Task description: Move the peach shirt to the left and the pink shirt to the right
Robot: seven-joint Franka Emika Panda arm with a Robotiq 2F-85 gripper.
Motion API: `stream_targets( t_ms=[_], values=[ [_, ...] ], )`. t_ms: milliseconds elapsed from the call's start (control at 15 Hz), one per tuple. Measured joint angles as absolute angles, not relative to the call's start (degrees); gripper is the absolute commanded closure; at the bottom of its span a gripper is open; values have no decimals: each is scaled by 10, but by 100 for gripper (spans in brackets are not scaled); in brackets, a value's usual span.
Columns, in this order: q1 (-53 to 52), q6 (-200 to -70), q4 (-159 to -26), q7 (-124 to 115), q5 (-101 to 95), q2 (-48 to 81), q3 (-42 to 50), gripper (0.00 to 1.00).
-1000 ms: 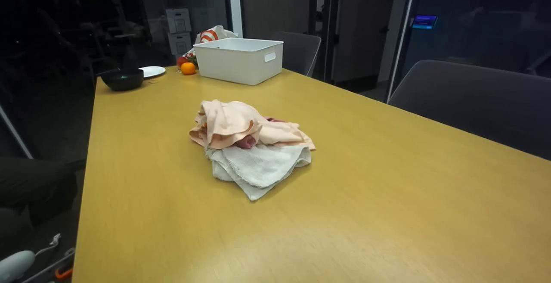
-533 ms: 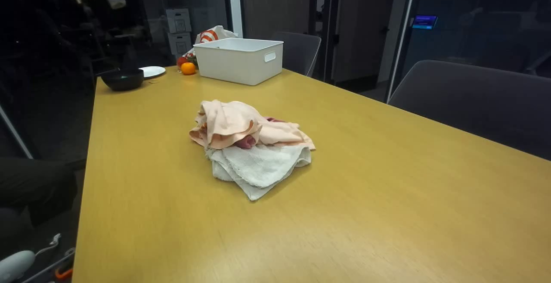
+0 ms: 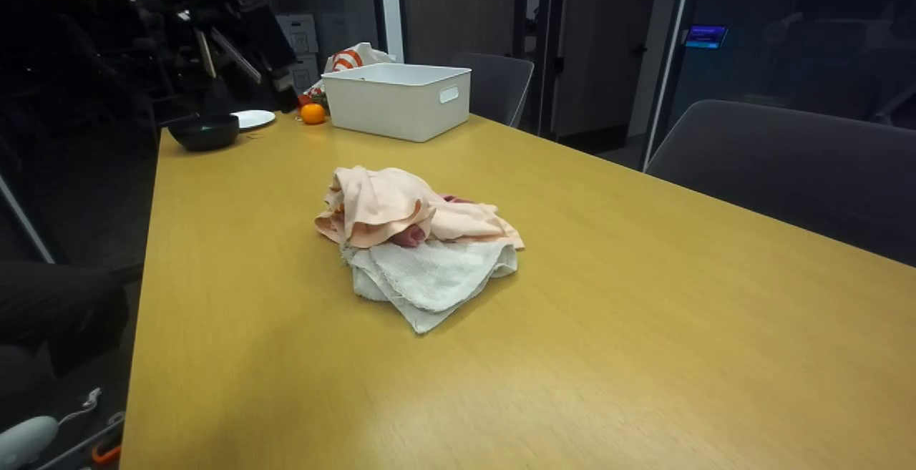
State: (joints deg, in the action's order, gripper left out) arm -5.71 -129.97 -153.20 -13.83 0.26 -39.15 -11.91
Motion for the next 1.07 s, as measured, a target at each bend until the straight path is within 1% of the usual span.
stream_targets(
  t_ms=[200,467,1000,1067],
  values=[
    [-62,-1362,-1518,-124,1,-303,-121,0],
    [-62,-1414,-1469,-114,-23,-183,-124,0],
    [-57,-1414,-1354,-127,-119,-12,-111,1],
    [-57,-1407,-1342,-127,-128,0,-105,25]
  ],
)
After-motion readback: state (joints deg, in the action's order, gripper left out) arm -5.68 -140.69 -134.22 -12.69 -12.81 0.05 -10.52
